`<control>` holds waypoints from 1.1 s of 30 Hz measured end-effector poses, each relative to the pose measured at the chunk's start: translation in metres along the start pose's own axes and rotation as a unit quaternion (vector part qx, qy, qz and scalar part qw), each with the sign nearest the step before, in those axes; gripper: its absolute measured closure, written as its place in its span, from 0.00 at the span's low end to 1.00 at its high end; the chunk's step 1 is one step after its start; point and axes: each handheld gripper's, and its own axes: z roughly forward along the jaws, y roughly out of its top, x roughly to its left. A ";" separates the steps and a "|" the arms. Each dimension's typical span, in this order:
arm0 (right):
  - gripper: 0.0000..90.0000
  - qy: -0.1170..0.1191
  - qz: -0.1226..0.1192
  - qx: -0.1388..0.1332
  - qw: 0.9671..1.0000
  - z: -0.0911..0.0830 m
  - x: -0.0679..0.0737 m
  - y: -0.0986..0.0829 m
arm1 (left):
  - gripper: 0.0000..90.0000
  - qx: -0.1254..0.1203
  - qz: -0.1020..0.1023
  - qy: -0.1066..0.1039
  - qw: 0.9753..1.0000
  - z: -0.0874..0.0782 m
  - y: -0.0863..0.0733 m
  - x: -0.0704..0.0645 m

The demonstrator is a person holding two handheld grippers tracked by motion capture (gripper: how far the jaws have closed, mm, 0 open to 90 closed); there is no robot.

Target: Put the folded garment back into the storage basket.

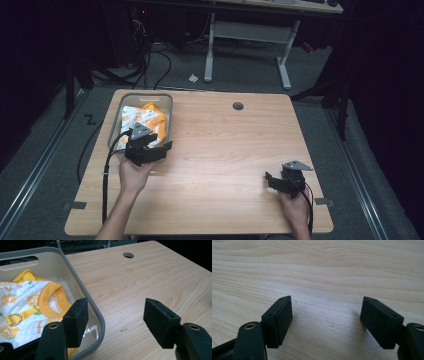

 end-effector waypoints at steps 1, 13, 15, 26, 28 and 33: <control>0.29 0.000 -0.001 0.000 1.000 0.000 0.000 0.000 | 0.41 0.001 -0.001 -0.002 1.000 0.000 -0.001 -0.001; 0.29 0.000 -0.001 0.000 1.000 0.000 0.000 0.000 | 0.41 0.012 0.019 0.001 1.000 0.004 -0.012 -0.012; 0.29 0.000 -0.001 0.000 1.000 0.000 0.000 0.000 | 0.41 0.013 0.018 0.000 1.000 0.005 -0.013 -0.013; 0.29 0.000 0.000 0.000 1.000 0.000 0.000 0.000 | 0.41 0.011 0.017 -0.005 1.000 0.006 -0.020 -0.019; 0.29 0.000 0.000 0.000 1.000 0.000 0.000 0.000 | 0.41 0.011 0.017 -0.007 1.000 0.006 -0.021 -0.020; 0.29 0.000 -0.001 0.000 1.000 0.000 0.000 0.000 | 0.41 0.011 0.018 -0.010 1.000 0.008 -0.024 -0.023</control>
